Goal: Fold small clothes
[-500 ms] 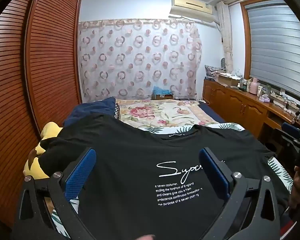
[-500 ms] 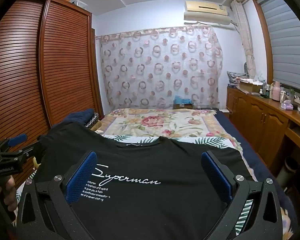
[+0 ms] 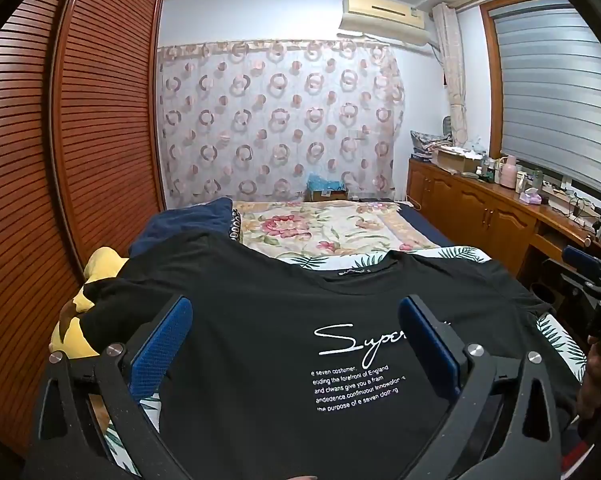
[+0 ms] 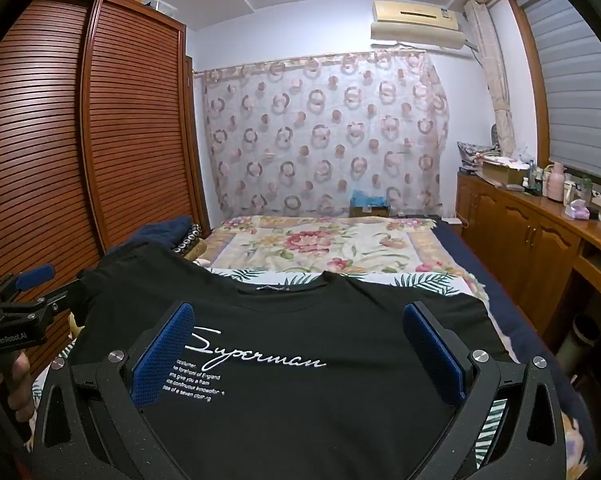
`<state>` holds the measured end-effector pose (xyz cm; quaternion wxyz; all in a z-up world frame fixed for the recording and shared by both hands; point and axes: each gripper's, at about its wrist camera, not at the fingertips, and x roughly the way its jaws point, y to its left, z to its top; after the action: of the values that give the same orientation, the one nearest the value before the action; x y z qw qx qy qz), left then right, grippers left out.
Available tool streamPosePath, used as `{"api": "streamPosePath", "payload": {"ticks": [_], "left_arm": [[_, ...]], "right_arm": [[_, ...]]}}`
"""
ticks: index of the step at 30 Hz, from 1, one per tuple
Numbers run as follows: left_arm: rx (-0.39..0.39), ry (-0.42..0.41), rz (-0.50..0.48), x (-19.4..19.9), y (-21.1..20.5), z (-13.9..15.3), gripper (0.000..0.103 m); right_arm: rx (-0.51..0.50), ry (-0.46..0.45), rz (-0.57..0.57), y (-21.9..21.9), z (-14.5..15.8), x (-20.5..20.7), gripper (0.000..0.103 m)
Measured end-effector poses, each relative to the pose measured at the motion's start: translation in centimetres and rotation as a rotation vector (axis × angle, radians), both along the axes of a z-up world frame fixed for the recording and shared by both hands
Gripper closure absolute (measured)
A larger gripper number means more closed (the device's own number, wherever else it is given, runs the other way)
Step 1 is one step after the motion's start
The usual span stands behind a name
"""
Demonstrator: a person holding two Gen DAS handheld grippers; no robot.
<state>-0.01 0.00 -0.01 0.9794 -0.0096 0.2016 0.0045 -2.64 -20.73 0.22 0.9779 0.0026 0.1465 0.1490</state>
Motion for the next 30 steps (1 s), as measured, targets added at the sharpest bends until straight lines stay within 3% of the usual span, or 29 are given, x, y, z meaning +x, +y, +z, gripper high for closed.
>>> {"api": "streamPosePath", "payload": {"ticks": [30], "left_arm": [[0.006,-0.008,0.000,0.08,0.56,0.49,0.000]], "right_arm": [[0.006,-0.003,0.001,-0.22,-0.01,-0.29,0.000]]}}
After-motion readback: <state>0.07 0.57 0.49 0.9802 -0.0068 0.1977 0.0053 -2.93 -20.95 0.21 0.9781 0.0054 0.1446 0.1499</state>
